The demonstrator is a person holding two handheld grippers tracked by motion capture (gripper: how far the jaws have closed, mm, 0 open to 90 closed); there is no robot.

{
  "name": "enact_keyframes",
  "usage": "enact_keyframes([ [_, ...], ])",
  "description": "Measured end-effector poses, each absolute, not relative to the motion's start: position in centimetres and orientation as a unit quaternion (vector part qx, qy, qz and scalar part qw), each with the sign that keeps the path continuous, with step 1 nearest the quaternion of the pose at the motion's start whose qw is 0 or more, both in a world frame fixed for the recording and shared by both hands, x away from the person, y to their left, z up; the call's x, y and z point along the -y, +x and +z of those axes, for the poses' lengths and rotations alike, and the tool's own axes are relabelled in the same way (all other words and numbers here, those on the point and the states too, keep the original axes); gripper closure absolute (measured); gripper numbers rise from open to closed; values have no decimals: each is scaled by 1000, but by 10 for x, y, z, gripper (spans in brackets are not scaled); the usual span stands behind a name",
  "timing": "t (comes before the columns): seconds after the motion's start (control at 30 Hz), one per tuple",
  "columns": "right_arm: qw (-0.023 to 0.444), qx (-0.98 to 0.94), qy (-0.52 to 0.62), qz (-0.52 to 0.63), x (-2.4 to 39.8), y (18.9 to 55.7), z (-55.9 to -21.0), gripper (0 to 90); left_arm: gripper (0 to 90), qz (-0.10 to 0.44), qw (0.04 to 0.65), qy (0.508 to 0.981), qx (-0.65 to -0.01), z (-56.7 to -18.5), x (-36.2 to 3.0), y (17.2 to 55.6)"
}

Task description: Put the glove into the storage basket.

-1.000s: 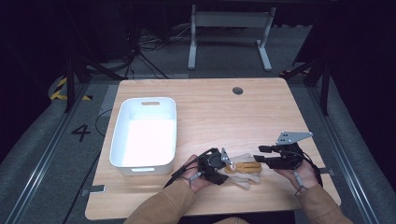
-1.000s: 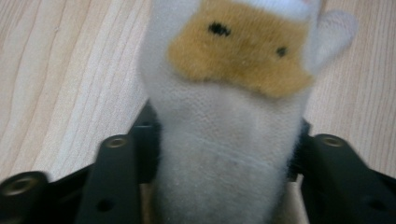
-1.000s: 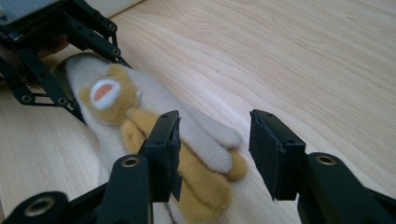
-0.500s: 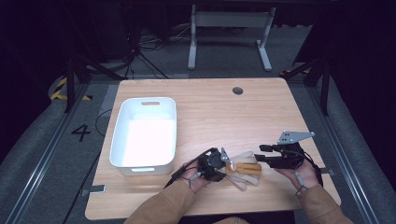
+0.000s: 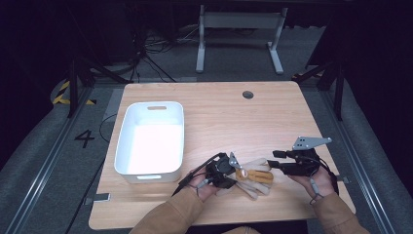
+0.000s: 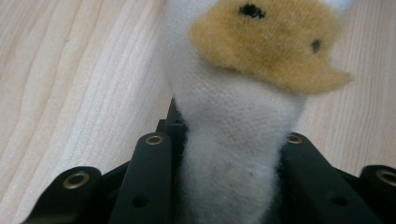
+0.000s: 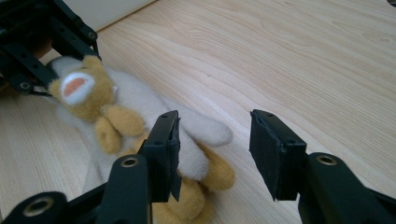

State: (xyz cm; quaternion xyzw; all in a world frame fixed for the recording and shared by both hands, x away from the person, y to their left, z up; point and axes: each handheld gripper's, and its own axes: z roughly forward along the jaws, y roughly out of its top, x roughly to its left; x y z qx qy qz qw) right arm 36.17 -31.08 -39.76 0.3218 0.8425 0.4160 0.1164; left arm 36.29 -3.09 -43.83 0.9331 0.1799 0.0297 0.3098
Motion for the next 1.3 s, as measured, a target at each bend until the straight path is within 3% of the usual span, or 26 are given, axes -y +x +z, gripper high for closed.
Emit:
enact_keyframes([
  [0.63,119,-830,336,430,320,366,-397,531,706,19,369,906,-206,-416,18,363],
  [0.87,122,-825,341,434,325,368,-395,533,700,25,383,891,-244,-412,13,365],
  [1.3,126,-822,348,432,331,373,-395,533,701,45,337,892,-298,-399,9,373],
])
